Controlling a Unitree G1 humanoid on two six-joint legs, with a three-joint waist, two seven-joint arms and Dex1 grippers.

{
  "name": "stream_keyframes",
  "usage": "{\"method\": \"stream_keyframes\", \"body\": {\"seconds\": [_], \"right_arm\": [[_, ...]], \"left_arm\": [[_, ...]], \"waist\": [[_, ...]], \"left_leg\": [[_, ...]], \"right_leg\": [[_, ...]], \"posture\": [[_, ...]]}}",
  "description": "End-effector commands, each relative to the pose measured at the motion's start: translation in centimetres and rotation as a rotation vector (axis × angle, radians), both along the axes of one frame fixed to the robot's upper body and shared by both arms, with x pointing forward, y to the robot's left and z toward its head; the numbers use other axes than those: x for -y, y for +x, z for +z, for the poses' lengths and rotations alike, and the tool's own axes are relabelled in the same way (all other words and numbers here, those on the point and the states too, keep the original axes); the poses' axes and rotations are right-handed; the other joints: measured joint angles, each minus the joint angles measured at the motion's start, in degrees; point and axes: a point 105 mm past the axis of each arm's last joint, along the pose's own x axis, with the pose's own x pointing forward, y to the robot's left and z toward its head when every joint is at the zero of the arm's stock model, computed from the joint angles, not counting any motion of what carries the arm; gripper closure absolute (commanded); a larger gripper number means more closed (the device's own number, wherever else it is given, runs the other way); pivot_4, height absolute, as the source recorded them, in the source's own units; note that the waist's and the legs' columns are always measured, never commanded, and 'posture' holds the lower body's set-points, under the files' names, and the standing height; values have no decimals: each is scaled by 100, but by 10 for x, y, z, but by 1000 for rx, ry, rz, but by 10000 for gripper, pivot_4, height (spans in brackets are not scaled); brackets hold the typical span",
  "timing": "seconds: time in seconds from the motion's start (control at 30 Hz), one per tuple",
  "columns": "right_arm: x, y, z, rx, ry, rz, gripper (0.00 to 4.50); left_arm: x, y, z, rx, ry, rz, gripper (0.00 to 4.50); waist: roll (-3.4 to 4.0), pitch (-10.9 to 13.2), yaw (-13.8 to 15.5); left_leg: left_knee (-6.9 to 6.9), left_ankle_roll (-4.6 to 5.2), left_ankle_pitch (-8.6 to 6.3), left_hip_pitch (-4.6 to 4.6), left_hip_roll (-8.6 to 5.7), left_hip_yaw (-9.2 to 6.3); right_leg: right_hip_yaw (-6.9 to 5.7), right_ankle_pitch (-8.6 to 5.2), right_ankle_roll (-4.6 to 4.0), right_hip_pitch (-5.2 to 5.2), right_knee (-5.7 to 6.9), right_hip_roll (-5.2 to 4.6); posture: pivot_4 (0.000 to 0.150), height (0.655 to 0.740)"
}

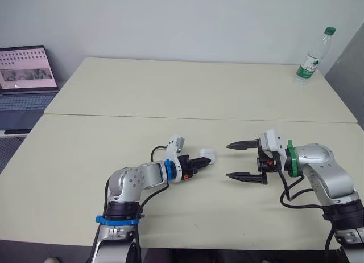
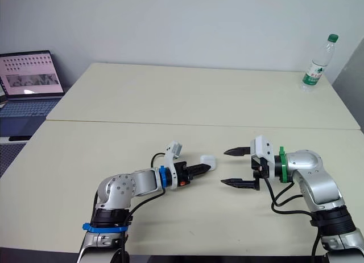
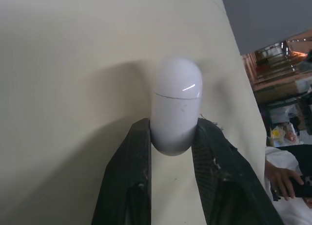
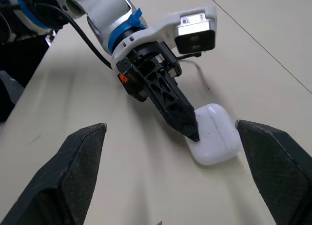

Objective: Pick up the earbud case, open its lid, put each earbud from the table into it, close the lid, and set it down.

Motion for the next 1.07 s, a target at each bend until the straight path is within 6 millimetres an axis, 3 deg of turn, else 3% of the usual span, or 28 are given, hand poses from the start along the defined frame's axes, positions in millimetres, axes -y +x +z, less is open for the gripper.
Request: {"method": "stream_keyframes", "body": {"seconds": [0.03,0.2,0.27,0.43,0.57,0.67,0.77,0.9,1.07], "right_arm": [[1,5,12,57,3,-12,0],[2,11,8,76,-7,-15,0],[6,14,2,66,-8,-21,0],[17,19,-3,71,-14,-32,0],[31,26,5,89,-15,-63,0],[45,30,15,86,-12,-103,0],[55,34,15,85,-36,-141,0],[61,42,22,87,-16,-193,0],[56,46,35,88,21,-209,0]], "left_arm": [[-14,-4,-7,-49,33,29,21646],[-44,-19,-13,-29,133,50,5842],[-65,-30,-17,-27,187,76,125],[-116,-45,-3,129,329,169,125],[-151,-52,42,443,477,168,125],[-201,-45,89,741,747,202,125],[-230,-42,112,907,965,172,125],[-237,-37,120,962,952,198,125],[-213,-29,113,947,803,163,125]], "waist": [[0,0,-1],[1,-8,-45],[3,-9,-81],[2,-10,-170],[7,-3,-204],[2,3,-103],[8,5,-52],[8,6,34],[7,7,34]], "left_leg": [[0,0,0,1,0,-1],[-4,-1,0,9,5,2],[-8,-3,1,17,10,1],[-18,-4,1,44,17,7],[-19,-4,1,55,27,8],[-12,-5,2,32,24,7],[-12,-5,2,17,17,20],[-14,4,-5,10,4,44],[-14,8,-7,2,8,35]], "right_leg": [[-1,0,0,1,0,0],[4,0,-1,3,2,4],[5,0,-2,7,3,11],[23,-6,-10,17,5,23],[23,-16,-18,22,7,32],[17,-17,-26,6,5,26],[17,-12,-35,-3,-6,9],[16,-20,-27,-6,-16,-22],[7,-17,-23,-12,-9,-22]], "posture": [[1500,7400],[1500,7400],[1500,7400],[1500,7400],[1500,7400],[1500,7400],[1500,7400],[1500,7400],[1500,7400]]}}
